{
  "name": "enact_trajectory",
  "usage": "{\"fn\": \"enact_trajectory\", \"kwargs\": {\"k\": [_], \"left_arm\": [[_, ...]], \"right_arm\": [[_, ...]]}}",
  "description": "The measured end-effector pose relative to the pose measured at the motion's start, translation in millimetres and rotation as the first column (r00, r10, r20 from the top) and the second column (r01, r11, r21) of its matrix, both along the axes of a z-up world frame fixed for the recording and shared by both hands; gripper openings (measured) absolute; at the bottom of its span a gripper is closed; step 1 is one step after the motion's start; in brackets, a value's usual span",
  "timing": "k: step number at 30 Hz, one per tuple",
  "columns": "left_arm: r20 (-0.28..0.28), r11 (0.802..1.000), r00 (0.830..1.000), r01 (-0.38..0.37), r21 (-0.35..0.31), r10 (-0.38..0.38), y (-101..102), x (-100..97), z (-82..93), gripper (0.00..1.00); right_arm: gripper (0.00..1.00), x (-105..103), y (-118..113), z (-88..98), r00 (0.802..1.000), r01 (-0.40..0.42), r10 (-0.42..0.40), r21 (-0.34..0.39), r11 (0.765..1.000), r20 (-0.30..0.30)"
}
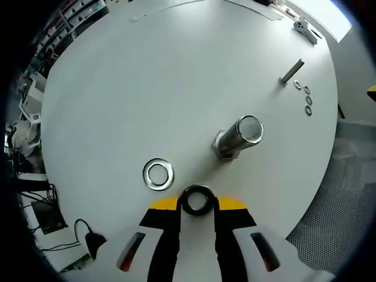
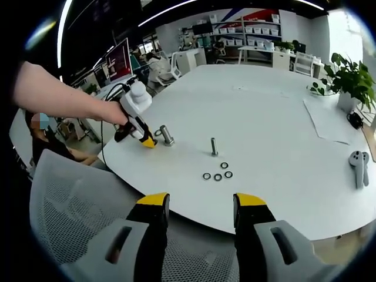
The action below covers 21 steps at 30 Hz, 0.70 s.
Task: Place the washer onto the threaded stud by aligning its center hole with the stud, sliding it down to the base, and recovering from edge contact or off-axis alignment until the washer reaches the visible bottom stop.
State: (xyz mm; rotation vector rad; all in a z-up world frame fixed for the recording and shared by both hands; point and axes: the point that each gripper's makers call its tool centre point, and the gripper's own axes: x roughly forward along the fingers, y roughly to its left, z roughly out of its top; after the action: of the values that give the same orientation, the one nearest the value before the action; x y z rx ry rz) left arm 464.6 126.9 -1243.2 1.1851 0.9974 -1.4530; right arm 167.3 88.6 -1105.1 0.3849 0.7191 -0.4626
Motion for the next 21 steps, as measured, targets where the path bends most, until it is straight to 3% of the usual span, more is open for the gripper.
{"fn": "enact_trajectory", "kwargs": {"k": [21], "left_arm": [[0.004,0.998,0.998,0.058,-0.024,-0.058,4.8,6.2,5.7,0.19]], "right_arm": [[0.46,0.5,1.2,2.0,1.000,0.000,0.000,-0.003,1.000,-0.005]]}}
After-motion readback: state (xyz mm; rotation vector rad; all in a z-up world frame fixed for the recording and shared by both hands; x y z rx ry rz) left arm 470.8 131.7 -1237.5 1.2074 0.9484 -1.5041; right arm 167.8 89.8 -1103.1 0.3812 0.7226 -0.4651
